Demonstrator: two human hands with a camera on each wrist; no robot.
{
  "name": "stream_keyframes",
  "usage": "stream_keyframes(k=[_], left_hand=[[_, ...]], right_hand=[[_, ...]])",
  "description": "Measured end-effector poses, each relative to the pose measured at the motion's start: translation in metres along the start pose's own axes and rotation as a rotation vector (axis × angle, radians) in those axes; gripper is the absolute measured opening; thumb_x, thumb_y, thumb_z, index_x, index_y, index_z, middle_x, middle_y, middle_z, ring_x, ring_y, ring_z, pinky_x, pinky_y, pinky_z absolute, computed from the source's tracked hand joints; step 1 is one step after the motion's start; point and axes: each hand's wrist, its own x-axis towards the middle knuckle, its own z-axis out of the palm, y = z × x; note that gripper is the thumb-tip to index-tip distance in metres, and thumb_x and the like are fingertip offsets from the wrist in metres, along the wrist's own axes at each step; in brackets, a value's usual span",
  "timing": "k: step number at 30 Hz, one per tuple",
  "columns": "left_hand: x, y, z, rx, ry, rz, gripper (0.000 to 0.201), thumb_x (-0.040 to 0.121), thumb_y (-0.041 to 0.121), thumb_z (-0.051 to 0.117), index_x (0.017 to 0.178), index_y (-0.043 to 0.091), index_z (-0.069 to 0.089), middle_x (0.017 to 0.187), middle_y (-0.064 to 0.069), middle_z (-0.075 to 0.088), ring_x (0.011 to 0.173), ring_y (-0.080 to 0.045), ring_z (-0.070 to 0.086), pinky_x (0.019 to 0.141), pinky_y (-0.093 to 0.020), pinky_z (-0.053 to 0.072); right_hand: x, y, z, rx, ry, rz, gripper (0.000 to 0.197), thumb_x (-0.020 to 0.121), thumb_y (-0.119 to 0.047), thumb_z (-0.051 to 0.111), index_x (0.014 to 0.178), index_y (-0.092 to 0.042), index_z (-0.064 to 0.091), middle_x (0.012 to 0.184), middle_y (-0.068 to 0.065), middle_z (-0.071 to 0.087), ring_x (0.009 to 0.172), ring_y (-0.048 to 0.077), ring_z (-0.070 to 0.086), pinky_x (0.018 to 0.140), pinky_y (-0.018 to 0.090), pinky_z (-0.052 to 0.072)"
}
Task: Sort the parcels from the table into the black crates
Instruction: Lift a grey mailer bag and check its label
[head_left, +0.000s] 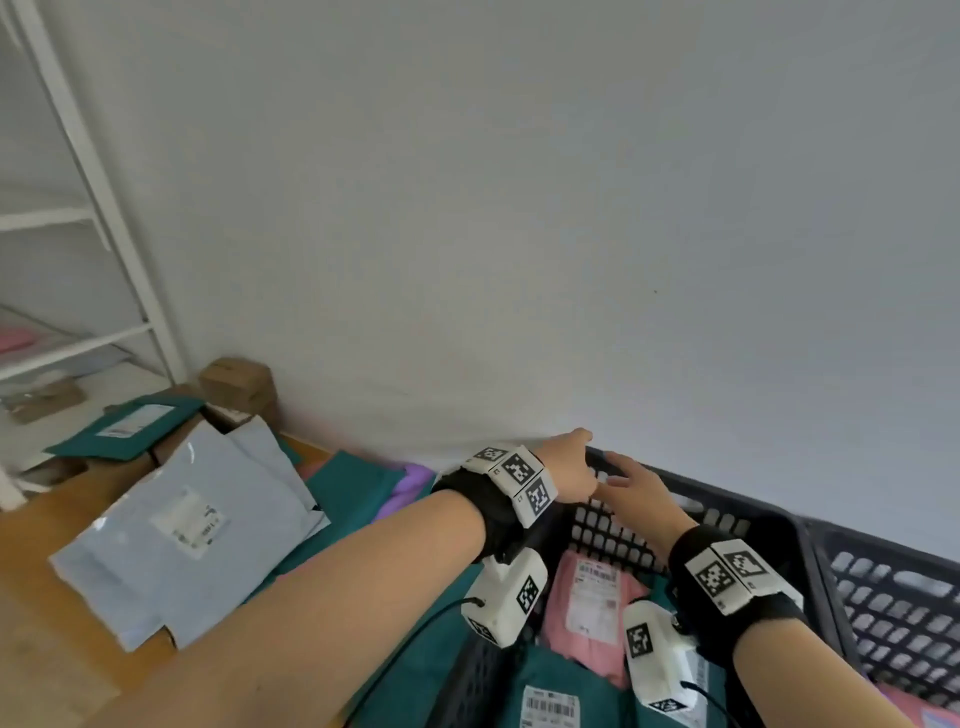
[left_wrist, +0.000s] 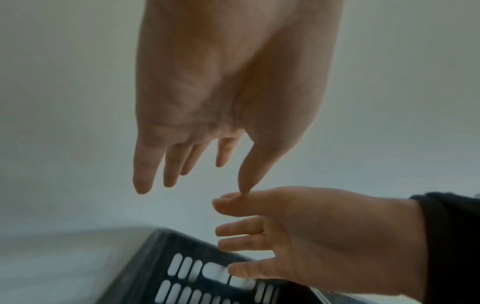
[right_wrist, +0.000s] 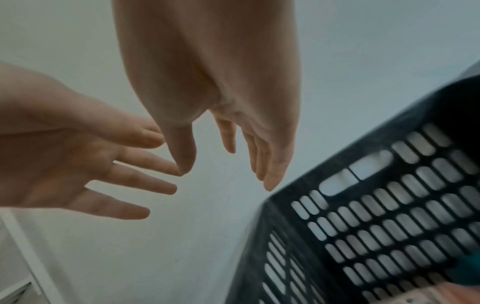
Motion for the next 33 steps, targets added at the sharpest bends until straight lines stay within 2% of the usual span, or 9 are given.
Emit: stream_keyframes(k=[2,5,17,21,23,26,28,31,33], left_hand=[[-0.015,-0.015,-0.021,0.02,0.046,0.019,0.066,0.094,0.019,0.053,0.149,0.014,0.018,0.148,-0.01,0.036,0.131,-0.027,0.042,0.105,-0.034,0.039],[-0.041,-0.047,-0.049,0.022,0.079,0.059,0.068,0.093,0.016,0.053,0.15,0.014,0.016,0.151,-0.01,0.032,0.134,-0.026,0.039,0.106,-0.033,0.037],[-0.167,-0.243,-0.137,-0.02,0.147,-0.016,0.066,0.09,0.014,0.056,0.148,0.007,0.023,0.147,-0.013,0.038,0.132,-0.026,0.041,0.104,-0.027,0.033],[-0.201,-0.314,-0.147,-0.058,0.153,-0.096,0.052,0.092,0.012,0.052,0.14,0.002,0.033,0.14,-0.018,0.045,0.124,-0.029,0.047,0.097,-0.029,0.037],[-0.215,-0.346,-0.15,-0.076,0.149,-0.114,0.049,0.094,0.012,0.051,0.138,-0.002,0.037,0.14,-0.017,0.045,0.128,-0.028,0.044,0.101,-0.027,0.033],[-0.23,-0.393,-0.148,-0.046,0.17,-0.193,0.076,0.088,0.042,0.053,0.147,0.005,0.023,0.152,-0.011,0.029,0.139,-0.025,0.029,0.113,-0.029,0.021],[-0.236,-0.423,-0.144,-0.036,0.167,-0.256,0.071,0.094,0.031,0.052,0.149,0.008,0.016,0.154,-0.01,0.024,0.142,-0.025,0.024,0.116,-0.031,0.018],[-0.24,-0.466,-0.142,-0.028,0.166,-0.338,0.065,0.095,0.022,0.052,0.149,0.009,0.018,0.154,-0.01,0.025,0.142,-0.024,0.024,0.116,-0.031,0.017],[-0.24,-0.493,-0.141,-0.024,0.153,-0.38,0.063,0.096,0.019,0.051,0.148,0.007,0.018,0.154,-0.01,0.024,0.142,-0.023,0.025,0.116,-0.029,0.017]], right_hand=[[-0.003,-0.019,0.014,0.0,0.017,-0.017,0.065,0.089,-0.02,0.065,0.146,-0.015,0.033,0.137,0.016,0.048,0.122,0.027,0.049,0.097,0.034,0.044],[-0.006,-0.044,0.041,0.019,0.036,-0.032,0.066,0.087,-0.025,0.068,0.144,-0.018,0.036,0.135,0.015,0.05,0.122,0.026,0.05,0.105,0.041,0.042],[-0.025,-0.144,0.232,0.047,0.01,-0.055,0.061,0.083,-0.017,0.072,0.137,-0.013,0.046,0.131,0.021,0.051,0.118,0.028,0.052,0.103,0.043,0.043],[-0.035,-0.158,0.297,0.044,-0.033,-0.044,0.059,0.083,-0.01,0.071,0.137,-0.008,0.046,0.13,0.023,0.051,0.107,0.027,0.054,0.083,0.03,0.046],[-0.036,-0.162,0.326,0.027,-0.054,-0.051,0.059,0.083,-0.01,0.071,0.137,-0.008,0.046,0.127,0.022,0.052,0.1,0.025,0.053,0.072,0.024,0.044],[-0.038,-0.165,0.364,-0.039,-0.1,-0.064,0.06,0.084,-0.013,0.071,0.137,-0.005,0.045,0.112,0.011,0.05,0.09,0.021,0.048,0.069,0.022,0.042],[-0.038,-0.165,0.385,-0.08,-0.134,-0.07,0.061,0.084,-0.014,0.071,0.137,-0.004,0.043,0.113,0.01,0.048,0.094,0.021,0.048,0.067,0.019,0.042],[-0.033,-0.163,0.414,-0.176,-0.179,-0.06,0.065,0.085,-0.017,0.07,0.141,-0.006,0.039,0.134,0.016,0.048,0.122,0.026,0.049,0.093,0.03,0.044],[-0.024,-0.159,0.43,-0.256,-0.228,-0.063,0.065,0.086,-0.02,0.069,0.142,-0.008,0.039,0.141,0.015,0.045,0.129,0.026,0.045,0.101,0.032,0.04]])
